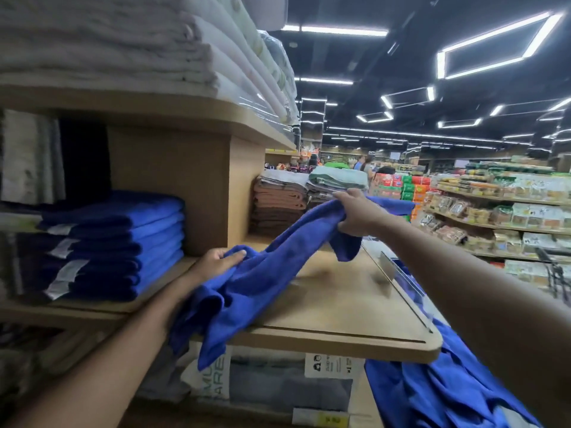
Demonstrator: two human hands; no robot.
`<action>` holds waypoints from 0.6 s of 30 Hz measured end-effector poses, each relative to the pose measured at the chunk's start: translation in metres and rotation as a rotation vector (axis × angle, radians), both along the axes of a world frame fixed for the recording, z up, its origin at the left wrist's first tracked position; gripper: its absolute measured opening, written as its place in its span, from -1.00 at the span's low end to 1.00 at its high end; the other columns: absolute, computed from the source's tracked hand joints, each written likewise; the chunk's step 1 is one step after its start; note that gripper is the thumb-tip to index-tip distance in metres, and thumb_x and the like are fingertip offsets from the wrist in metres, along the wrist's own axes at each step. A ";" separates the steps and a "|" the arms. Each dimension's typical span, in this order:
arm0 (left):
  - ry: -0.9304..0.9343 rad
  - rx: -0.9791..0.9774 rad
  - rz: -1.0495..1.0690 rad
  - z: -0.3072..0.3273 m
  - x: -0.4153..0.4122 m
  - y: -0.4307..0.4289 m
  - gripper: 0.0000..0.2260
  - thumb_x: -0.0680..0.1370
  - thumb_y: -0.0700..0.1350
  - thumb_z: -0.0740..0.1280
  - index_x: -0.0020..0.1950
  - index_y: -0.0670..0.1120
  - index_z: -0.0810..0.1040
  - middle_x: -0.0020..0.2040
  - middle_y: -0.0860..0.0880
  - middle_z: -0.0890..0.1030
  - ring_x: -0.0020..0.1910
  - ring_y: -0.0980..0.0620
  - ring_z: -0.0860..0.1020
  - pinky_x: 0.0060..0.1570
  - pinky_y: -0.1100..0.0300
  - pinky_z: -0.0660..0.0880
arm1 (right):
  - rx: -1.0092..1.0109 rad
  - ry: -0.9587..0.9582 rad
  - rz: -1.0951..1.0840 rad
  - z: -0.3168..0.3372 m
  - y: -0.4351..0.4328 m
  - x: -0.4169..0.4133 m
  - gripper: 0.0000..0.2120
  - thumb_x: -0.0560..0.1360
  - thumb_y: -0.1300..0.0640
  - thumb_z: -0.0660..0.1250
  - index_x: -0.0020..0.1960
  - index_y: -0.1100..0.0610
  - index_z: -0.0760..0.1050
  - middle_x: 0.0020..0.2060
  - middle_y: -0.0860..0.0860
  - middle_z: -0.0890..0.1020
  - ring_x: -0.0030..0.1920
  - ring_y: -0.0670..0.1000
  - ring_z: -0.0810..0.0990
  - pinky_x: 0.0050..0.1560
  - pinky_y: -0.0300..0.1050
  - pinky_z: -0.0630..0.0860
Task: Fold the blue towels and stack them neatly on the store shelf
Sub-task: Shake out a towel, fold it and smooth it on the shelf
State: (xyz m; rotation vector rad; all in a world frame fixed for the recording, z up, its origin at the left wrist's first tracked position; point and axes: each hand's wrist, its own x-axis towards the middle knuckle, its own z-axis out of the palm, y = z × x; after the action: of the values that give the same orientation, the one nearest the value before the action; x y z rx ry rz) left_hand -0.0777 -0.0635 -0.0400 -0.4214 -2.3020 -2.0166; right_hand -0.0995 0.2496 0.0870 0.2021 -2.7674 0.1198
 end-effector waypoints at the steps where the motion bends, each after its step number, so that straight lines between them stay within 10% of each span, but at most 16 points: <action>1: 0.004 0.009 0.000 0.004 0.001 0.000 -0.73 0.70 -0.28 0.13 0.21 -0.46 0.50 0.10 -0.27 0.55 0.05 -0.11 0.48 0.24 -0.04 0.36 | 0.007 -0.037 -0.006 -0.013 -0.008 -0.001 -0.25 0.45 0.14 0.38 0.59 0.00 0.19 0.51 0.12 0.23 0.39 0.23 0.44 0.32 0.14 0.47; 5: -0.013 0.084 -0.035 0.012 0.008 0.004 -0.68 0.72 -0.28 -0.02 0.29 -0.44 0.42 0.02 -0.26 0.62 -0.09 -0.04 0.61 0.12 0.11 0.50 | 0.048 -0.070 0.117 -0.064 -0.047 0.025 -0.82 0.44 -0.07 0.29 -0.03 -0.01 0.53 0.00 0.01 0.61 0.01 0.12 0.61 -0.03 0.01 0.57; 7: -0.063 0.166 -0.033 0.012 0.007 0.003 -0.64 0.73 -0.22 -0.03 0.28 -0.42 0.44 0.00 -0.29 0.60 -0.13 -0.10 0.58 -0.06 0.14 0.49 | -0.067 -0.130 0.283 -0.085 -0.065 0.042 -0.73 0.49 -0.13 0.31 -0.19 0.07 0.55 -0.30 -0.08 0.62 -0.25 -0.11 0.58 -0.26 -0.10 0.50; 11: -0.241 0.351 -0.124 0.015 0.003 -0.002 -0.37 0.72 -0.02 0.05 -0.42 -0.18 0.66 -0.41 -0.04 0.61 -0.43 0.14 0.58 -0.39 0.35 0.49 | -0.433 -0.166 0.566 -0.116 -0.094 0.081 -0.53 0.41 -0.32 0.44 0.21 -0.13 0.53 -0.06 -0.31 0.53 -0.19 -0.36 0.50 -0.15 -0.42 0.35; 18: -0.462 0.317 -0.369 0.017 0.031 -0.002 -0.63 0.47 0.03 0.47 0.13 -0.23 0.68 0.08 -0.25 0.67 0.08 -0.15 0.66 0.09 0.01 0.61 | -0.272 -0.032 0.472 -0.138 -0.102 0.090 -0.86 0.49 -0.07 0.42 0.04 -0.13 0.60 -0.04 -0.16 0.55 -0.09 -0.06 0.57 0.00 -0.05 0.54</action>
State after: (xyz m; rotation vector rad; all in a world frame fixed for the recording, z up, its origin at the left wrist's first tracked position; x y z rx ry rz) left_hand -0.0470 -0.0657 -0.0227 -0.4178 -2.1804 -2.8705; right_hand -0.0094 0.1475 -0.0506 0.7787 -2.6421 0.6165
